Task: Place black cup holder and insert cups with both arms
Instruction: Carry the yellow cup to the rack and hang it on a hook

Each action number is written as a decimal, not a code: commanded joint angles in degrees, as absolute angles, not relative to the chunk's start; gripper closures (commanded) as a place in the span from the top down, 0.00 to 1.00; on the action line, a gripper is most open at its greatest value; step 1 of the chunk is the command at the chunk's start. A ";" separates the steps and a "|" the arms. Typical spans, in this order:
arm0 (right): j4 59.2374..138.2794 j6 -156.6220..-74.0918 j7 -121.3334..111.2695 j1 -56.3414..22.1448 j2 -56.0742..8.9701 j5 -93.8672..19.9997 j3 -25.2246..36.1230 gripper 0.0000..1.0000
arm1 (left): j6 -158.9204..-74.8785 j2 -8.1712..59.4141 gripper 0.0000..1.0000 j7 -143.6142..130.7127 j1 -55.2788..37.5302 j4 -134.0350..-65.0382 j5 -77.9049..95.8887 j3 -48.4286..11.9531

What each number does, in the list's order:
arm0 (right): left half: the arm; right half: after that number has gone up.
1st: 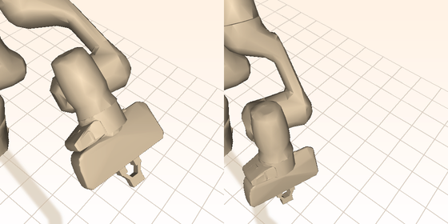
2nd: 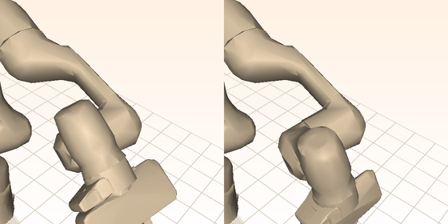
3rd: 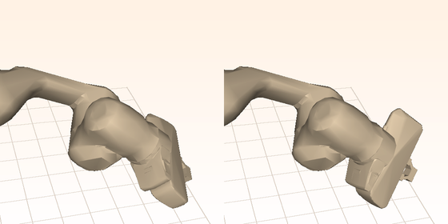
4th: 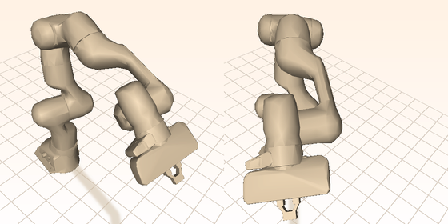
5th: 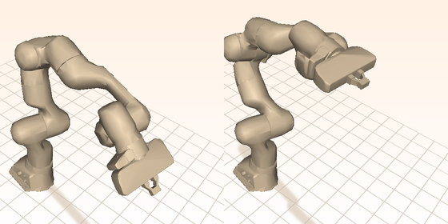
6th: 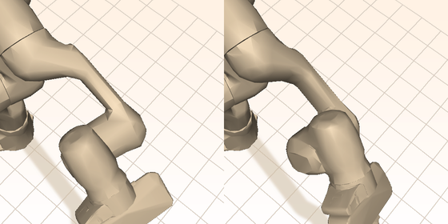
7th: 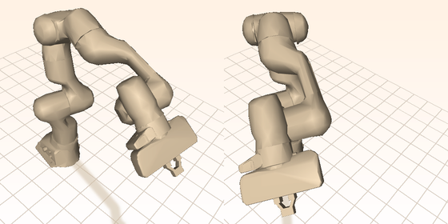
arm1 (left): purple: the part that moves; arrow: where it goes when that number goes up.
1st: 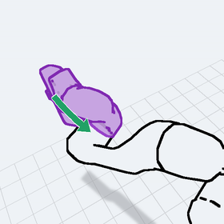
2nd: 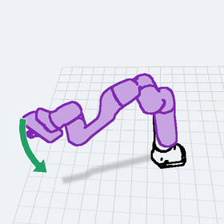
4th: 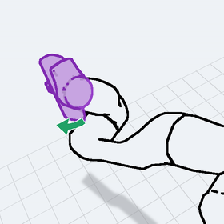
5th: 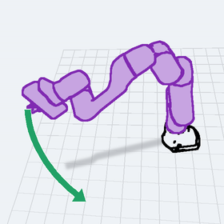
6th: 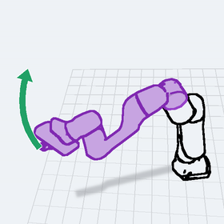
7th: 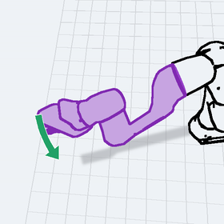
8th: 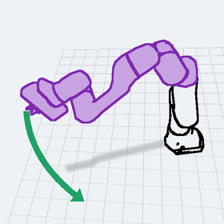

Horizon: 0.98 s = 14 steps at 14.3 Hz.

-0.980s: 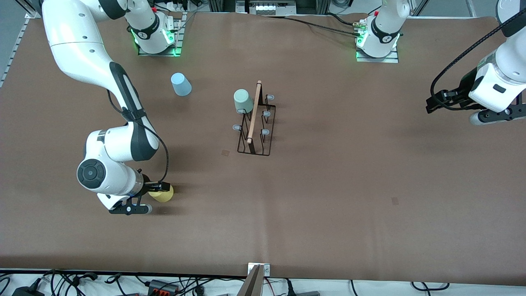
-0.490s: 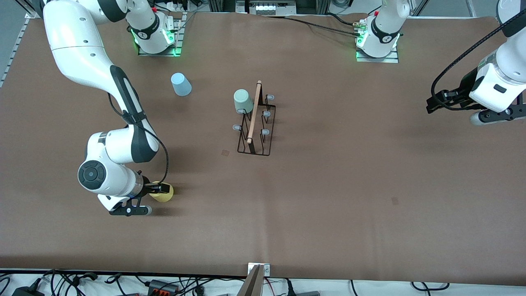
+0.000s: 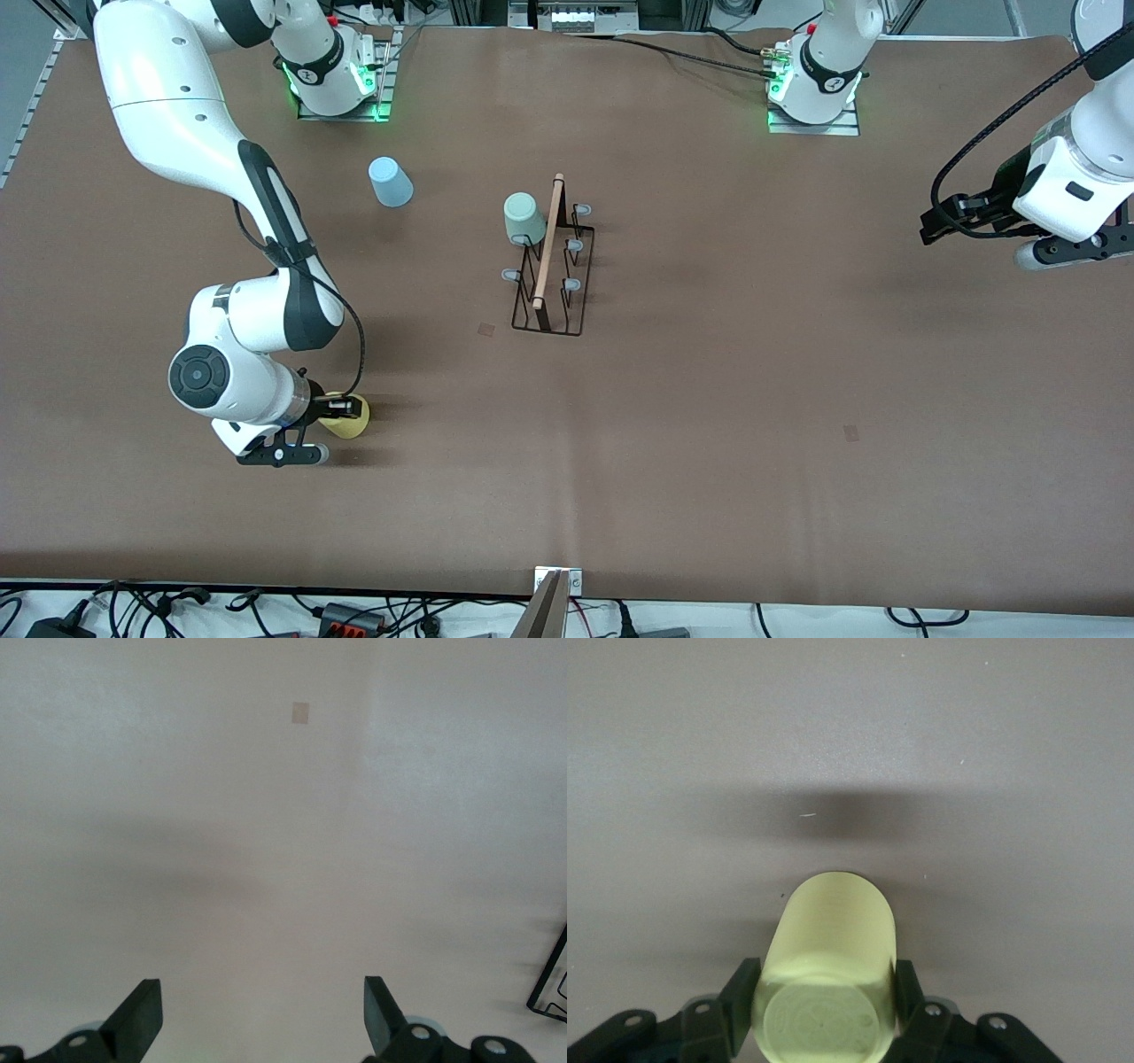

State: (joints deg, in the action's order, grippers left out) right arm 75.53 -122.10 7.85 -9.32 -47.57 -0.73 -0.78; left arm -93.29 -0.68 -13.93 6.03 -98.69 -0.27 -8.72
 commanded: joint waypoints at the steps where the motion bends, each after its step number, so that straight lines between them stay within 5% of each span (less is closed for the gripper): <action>1: 74.53 -118.33 6.33 -9.31 -46.07 -1.23 -1.32 0.30 | -91.85 -0.26 1.00 -13.71 6.68 -97.29 -0.97 -9.40; 10: 74.79 -91.87 10.54 -14.05 -31.30 -8.34 -5.09 0.29 | -91.85 -0.26 1.00 -13.71 6.68 -97.29 -0.97 -9.40; 14: 75.59 -91.31 15.81 -19.14 -30.23 -10.63 -5.54 0.29 | -91.85 -0.26 1.00 -13.71 6.68 -97.29 -0.97 -9.32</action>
State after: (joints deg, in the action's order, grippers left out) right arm 73.77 -90.56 13.21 -16.62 -31.20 -9.56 -5.47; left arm -93.13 -0.64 -13.93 6.05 -98.68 -0.27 -8.71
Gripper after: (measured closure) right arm 0.344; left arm 0.000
